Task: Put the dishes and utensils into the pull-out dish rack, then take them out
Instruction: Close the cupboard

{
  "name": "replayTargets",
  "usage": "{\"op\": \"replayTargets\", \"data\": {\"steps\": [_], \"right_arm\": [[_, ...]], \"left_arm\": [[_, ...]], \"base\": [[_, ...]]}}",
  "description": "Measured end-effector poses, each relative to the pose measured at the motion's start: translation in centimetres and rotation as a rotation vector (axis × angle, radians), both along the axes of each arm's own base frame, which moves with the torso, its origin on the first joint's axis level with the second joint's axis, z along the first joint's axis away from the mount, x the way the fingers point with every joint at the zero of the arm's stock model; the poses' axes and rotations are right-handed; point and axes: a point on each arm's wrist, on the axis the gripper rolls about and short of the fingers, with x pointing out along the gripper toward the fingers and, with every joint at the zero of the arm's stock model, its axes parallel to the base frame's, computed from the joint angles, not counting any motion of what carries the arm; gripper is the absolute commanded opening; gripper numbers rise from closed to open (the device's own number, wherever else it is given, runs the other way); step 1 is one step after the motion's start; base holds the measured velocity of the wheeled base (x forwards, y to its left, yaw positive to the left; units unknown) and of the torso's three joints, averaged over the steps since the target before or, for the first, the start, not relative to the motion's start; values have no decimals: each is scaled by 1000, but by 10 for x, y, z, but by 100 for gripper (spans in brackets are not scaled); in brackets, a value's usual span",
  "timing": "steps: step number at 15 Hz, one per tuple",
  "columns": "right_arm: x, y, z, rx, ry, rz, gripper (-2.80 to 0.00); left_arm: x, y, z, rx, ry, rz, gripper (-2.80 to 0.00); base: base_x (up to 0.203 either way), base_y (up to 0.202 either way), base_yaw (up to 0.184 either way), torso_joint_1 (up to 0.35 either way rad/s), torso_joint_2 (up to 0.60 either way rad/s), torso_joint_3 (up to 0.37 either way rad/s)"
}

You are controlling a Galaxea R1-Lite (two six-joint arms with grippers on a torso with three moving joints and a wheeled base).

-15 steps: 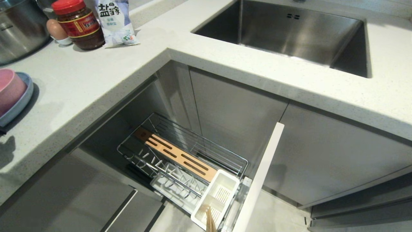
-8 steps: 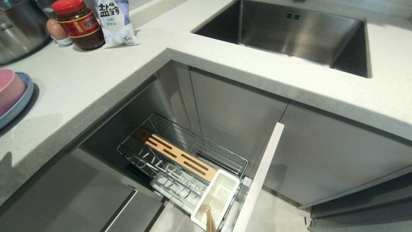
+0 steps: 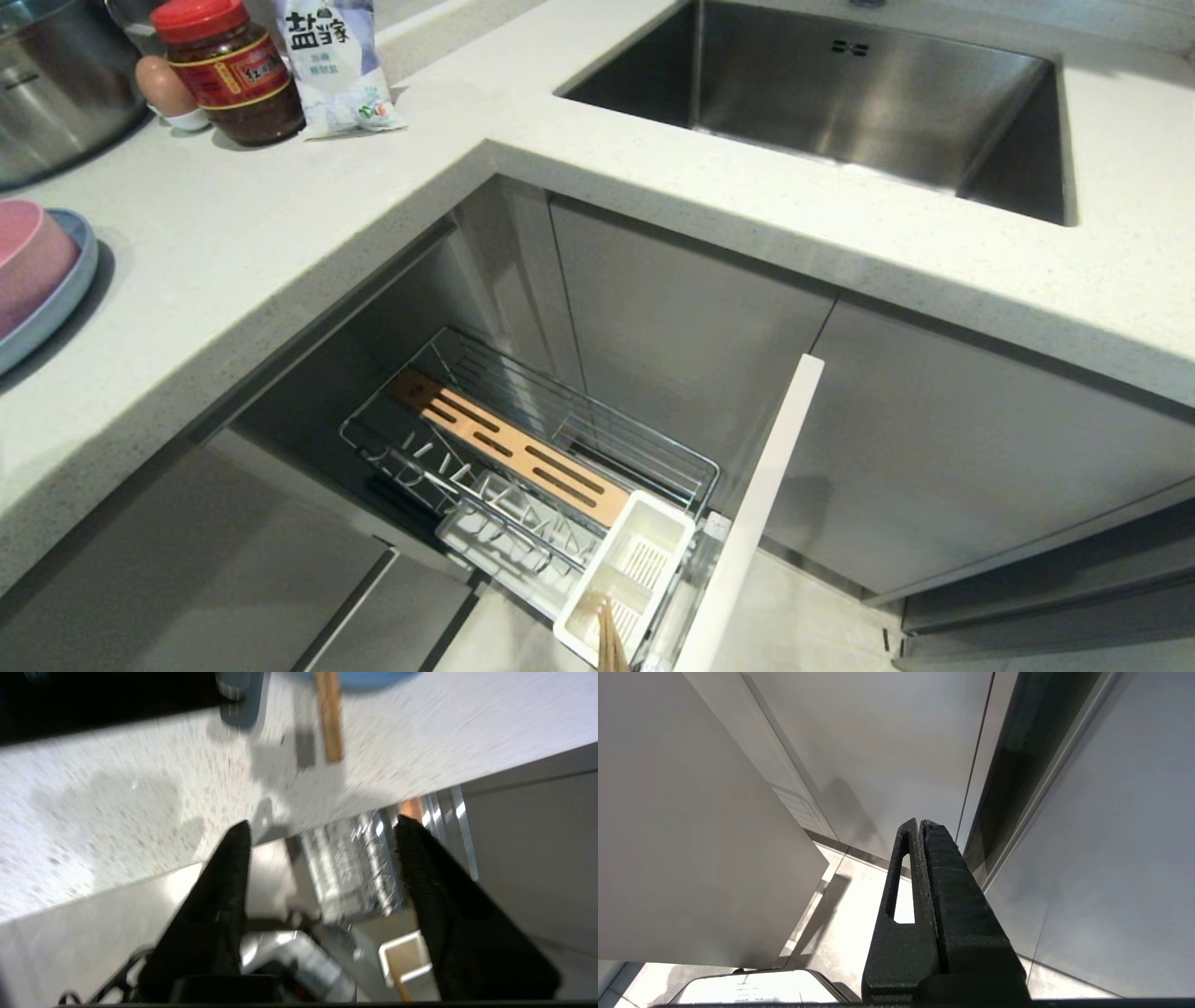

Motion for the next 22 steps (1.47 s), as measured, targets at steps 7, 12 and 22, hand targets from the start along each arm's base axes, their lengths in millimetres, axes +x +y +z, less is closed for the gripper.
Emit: {"op": "replayTargets", "data": {"steps": [7,12,22], "right_arm": [[0,0,0,0,0,0,-280],[0,0,0,0,0,0,-280],[0,0,0,0,0,0,-280]], "left_arm": [[-60,-1,73,221,-507,-146,-280],[-17,-1,119,180,-659,-426,-280],[111,-67,90,-154,-249,-1184,-280]], "base": [[0,0,0,0,0,0],[0,0,0,0,0,0],[0,0,0,0,0,0]]}}
